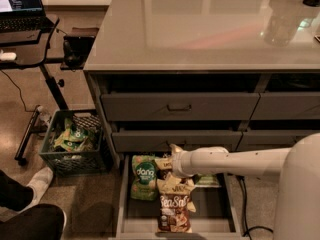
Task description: Pick green rice chip bag from bottom drawer and place on counter
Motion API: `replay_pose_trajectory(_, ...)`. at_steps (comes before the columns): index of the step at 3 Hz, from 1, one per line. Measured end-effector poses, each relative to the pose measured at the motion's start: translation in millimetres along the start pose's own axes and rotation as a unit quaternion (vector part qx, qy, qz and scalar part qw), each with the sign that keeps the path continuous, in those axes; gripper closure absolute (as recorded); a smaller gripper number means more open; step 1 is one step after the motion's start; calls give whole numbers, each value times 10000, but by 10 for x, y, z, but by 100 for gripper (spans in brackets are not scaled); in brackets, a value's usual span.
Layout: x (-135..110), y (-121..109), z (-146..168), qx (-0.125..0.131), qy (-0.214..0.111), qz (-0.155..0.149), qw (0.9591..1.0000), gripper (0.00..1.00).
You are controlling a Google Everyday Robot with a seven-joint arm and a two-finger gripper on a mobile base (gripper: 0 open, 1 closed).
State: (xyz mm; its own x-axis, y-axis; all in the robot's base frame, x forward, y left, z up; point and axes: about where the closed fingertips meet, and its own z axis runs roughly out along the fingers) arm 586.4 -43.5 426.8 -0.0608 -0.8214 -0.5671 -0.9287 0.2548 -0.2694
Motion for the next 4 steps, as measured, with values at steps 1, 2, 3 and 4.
replay_pose_trajectory(1, -173, -99, 271, 185, -340, -198, 9991, 0)
replay_pose_trajectory(2, -184, -78, 302, 170, -360, -232, 9989, 0)
replay_pose_trajectory(3, -196, 22, 656, 104, -385, -376, 9985, 0)
replay_pose_trajectory(4, -178, 131, 1440, -221, -534, -380, 9976, 0)
